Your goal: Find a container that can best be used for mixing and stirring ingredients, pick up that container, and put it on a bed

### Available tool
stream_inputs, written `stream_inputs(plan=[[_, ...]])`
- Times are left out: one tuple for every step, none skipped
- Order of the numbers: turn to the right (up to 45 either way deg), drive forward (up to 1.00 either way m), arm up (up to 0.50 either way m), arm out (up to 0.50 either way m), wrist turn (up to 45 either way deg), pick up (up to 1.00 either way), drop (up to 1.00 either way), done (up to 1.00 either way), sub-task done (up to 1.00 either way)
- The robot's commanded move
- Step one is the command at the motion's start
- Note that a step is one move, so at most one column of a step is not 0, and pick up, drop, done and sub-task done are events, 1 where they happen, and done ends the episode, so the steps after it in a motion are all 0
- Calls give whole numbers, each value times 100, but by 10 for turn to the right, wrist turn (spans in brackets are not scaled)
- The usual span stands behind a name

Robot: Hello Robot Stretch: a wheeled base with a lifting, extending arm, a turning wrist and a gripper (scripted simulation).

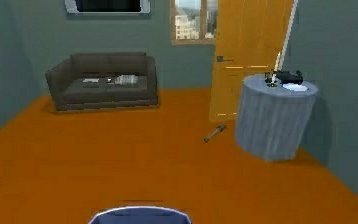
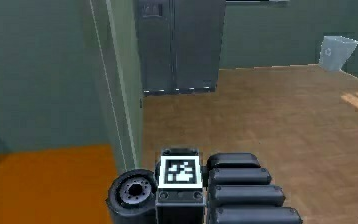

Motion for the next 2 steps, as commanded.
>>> stream_inputs(plan=[[30, 0, 0, 0, 0, 0, 0, 0, 0], [0, 100, 0, 0, 0, 0, 0, 0, 0]])
